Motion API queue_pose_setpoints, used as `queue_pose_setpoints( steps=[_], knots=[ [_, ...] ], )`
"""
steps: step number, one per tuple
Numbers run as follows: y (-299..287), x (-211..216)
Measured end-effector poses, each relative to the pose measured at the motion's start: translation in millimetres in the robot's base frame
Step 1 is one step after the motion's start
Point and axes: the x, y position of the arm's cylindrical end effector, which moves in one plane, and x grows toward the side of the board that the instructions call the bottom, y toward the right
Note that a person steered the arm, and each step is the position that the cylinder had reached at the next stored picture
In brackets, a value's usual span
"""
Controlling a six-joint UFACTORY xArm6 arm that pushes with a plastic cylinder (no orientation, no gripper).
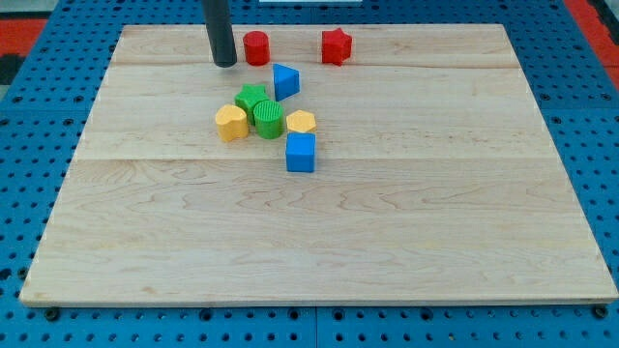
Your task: Move the blue triangle left to the red circle
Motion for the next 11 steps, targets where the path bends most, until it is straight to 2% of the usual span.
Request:
queue_pose_setpoints(
  steps=[1, 2, 3, 4, 5, 7, 9, 10, 11],
  knots=[
    [60.2, -2.0],
    [81.7, 13.5],
    [130.6, 52.7],
    [122.4, 93.7],
    [75.5, 67.3],
    [54.5, 11.4],
    [44.4, 4.8],
    [98.8, 43.2],
    [117.5, 51.9]
  ],
)
